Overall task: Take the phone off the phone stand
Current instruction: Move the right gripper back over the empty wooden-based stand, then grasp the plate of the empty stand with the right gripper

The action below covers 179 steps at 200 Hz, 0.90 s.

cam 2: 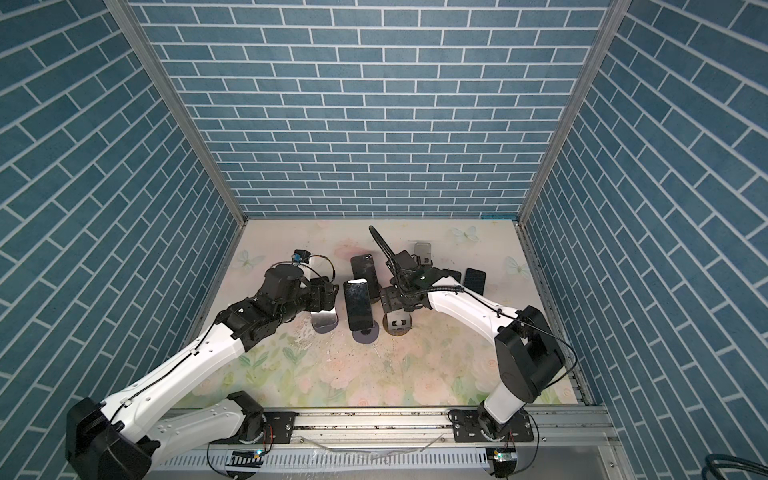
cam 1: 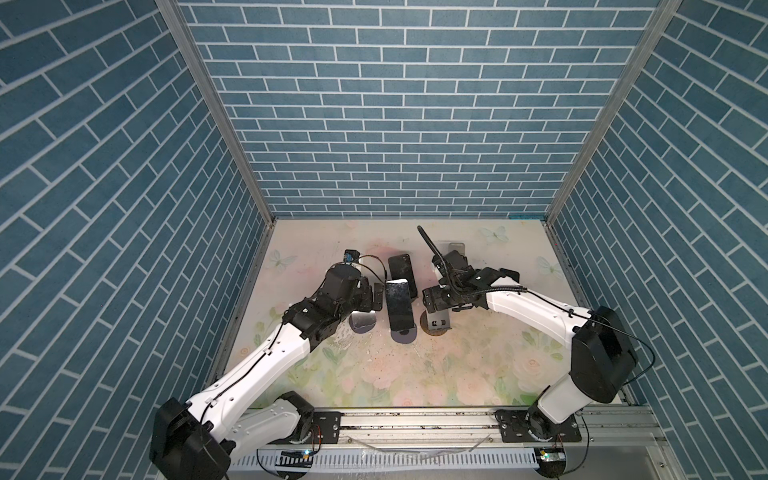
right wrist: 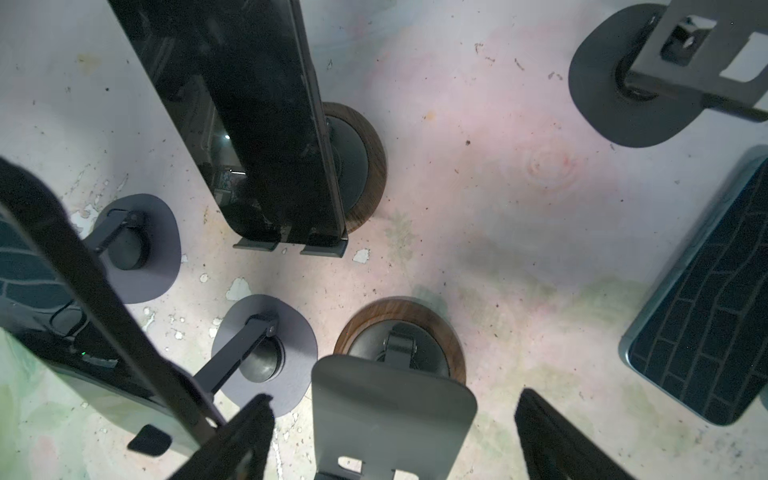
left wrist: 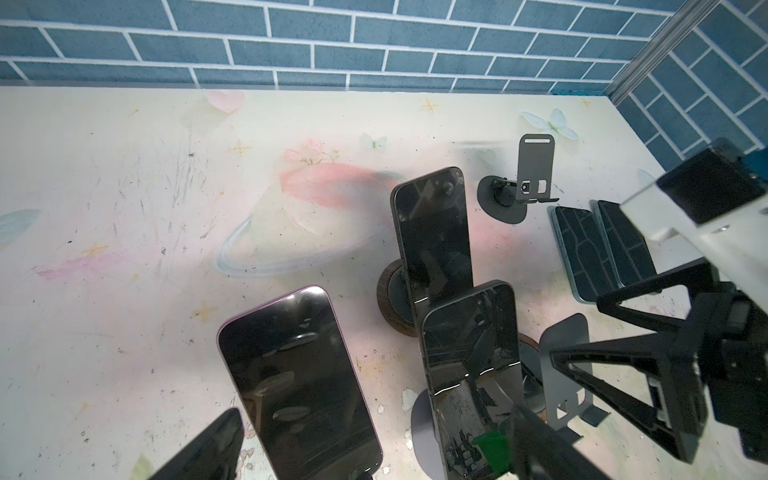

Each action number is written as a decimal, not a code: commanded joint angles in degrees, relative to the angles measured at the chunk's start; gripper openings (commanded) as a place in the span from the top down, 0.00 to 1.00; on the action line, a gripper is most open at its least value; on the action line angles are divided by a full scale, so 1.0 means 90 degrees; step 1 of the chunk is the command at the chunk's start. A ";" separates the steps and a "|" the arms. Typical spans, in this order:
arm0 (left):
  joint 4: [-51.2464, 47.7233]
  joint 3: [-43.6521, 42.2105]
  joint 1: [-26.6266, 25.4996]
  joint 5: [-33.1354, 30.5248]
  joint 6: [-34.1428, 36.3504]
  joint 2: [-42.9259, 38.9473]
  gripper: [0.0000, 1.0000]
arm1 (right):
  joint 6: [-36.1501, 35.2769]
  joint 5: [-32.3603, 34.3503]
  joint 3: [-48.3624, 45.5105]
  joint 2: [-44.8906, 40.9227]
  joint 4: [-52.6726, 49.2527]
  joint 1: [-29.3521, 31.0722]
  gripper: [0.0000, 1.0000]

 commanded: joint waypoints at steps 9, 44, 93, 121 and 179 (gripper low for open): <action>0.0064 -0.0030 -0.0033 0.0006 -0.0001 0.0019 0.00 | 0.0059 0.0052 -0.0052 0.0268 -0.0114 0.0102 0.08; 0.0094 -0.0028 -0.0031 0.0005 0.0027 0.0044 0.00 | 0.0236 0.0141 -0.0034 0.0526 -0.0151 0.0216 0.11; 0.0094 -0.0039 -0.0026 0.0005 0.0042 0.0082 0.00 | 0.0509 0.0405 -0.0045 0.0699 -0.0185 0.0339 0.28; 0.0104 -0.0059 -0.0032 0.0001 0.0047 0.0099 0.00 | 0.0554 0.0633 -0.0042 0.0715 -0.0278 0.0354 0.43; 0.0103 -0.0082 -0.0024 -0.0018 0.0044 0.0087 0.00 | 0.0450 0.1219 0.0336 0.0582 -0.0755 0.0281 0.49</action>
